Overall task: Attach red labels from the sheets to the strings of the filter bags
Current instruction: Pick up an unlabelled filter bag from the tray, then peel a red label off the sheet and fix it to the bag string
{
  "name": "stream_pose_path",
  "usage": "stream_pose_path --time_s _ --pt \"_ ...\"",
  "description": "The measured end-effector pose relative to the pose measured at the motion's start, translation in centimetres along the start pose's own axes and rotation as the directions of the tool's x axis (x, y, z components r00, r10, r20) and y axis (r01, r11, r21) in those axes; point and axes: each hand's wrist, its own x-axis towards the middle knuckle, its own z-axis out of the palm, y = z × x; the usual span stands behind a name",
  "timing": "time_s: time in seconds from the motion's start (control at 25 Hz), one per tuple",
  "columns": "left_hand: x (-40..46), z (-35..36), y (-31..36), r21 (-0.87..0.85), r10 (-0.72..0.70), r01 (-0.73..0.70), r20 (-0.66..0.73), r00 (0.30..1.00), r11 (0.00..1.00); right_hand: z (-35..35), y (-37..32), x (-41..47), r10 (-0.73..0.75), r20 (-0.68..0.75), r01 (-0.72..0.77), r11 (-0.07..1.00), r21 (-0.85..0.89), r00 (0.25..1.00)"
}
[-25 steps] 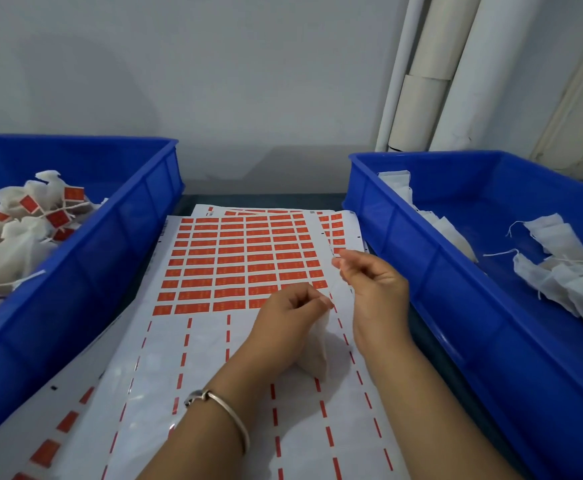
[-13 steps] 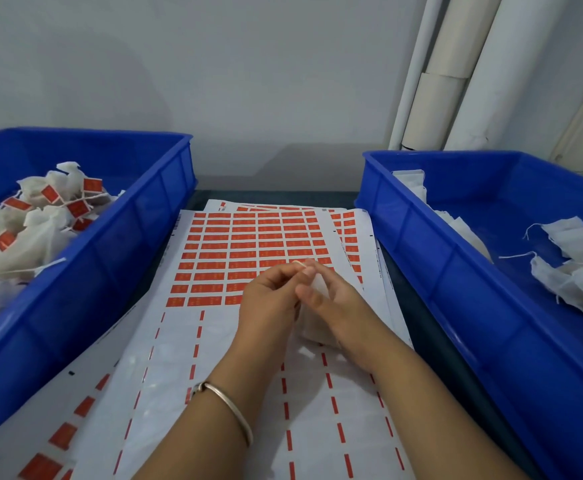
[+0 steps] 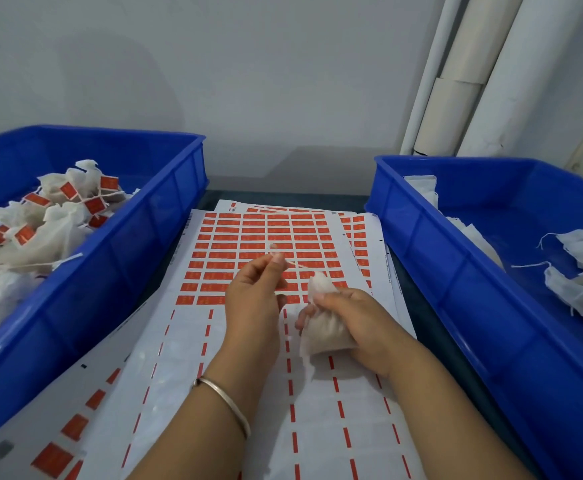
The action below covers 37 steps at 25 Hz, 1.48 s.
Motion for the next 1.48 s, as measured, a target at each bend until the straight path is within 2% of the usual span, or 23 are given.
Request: stream_pose_path --time_s 0.12,0.28,0.36,0.44,0.52,0.6,0.72,0.8,0.88,1.0,1.16,1.36,1.48 --pt "0.6 -0.3 0.0 -0.078 -0.141 0.137 -0.048 0.989 0.988 -0.7 -0.2 0.1 -0.057 0.1 0.023 0.948 0.318 0.993" --pt "0.9 0.0 -1.0 -0.008 -0.233 0.233 -0.011 0.972 0.972 -1.6 0.1 0.8 -0.083 0.063 0.027 0.786 0.617 0.995" --pt "0.8 0.1 -1.4 0.105 -0.202 0.198 0.022 0.979 0.975 -2.1 0.3 1.2 -0.058 0.013 0.032 0.711 0.702 0.998" --pt "0.4 0.3 -1.5 0.313 -0.09 0.069 0.054 0.994 0.947 -2.3 0.3 1.5 -0.051 -0.007 0.04 0.684 0.729 0.999" --pt "-0.3 0.4 -1.5 0.521 0.056 -0.122 0.141 0.988 0.845 -2.4 0.4 1.6 -0.044 -0.024 0.048 0.716 0.697 0.999" --pt "-0.9 0.5 -1.6 0.623 0.141 -0.293 0.282 0.949 0.725 -2.3 0.7 1.7 -0.027 -0.082 0.072 0.783 0.618 0.996" --pt "-1.3 0.6 -1.5 0.614 0.179 -0.418 0.412 0.893 0.67 -1.7 0.9 1.7 -0.062 -0.236 0.129 0.951 0.281 0.97" --pt "-1.4 0.5 -1.5 0.593 0.248 -0.488 0.442 0.862 0.64 -1.4 0.8 1.4 -0.105 -0.283 0.124 0.991 0.05 0.953" --pt "-1.4 0.5 -1.6 0.59 0.335 -0.549 0.439 0.833 0.592 -1.2 0.6 1.0 -0.151 -0.228 0.137 0.988 -0.077 0.962" --pt "-1.4 0.5 -1.4 0.541 0.381 -0.574 0.433 0.817 0.615 -1.1 0.4 0.5 -0.187 -0.026 0.181 0.972 -0.149 0.982" --pt "-1.5 0.8 -0.8 0.479 0.288 -0.53 0.489 0.823 0.7 -1.0 0.6 0.3 -0.211 0.127 0.235 0.946 -0.223 0.969" --pt "-1.5 0.9 -1.1 0.512 0.229 -0.483 0.481 0.846 0.71 -0.9 1.0 0.4 -0.224 0.157 0.262 0.921 -0.29 0.962" --pt "-1.3 0.9 -1.4 0.548 0.253 -0.488 0.45 0.856 0.679 -0.6 1.1 0.3 -0.229 0.166 0.268 0.925 -0.269 0.959"
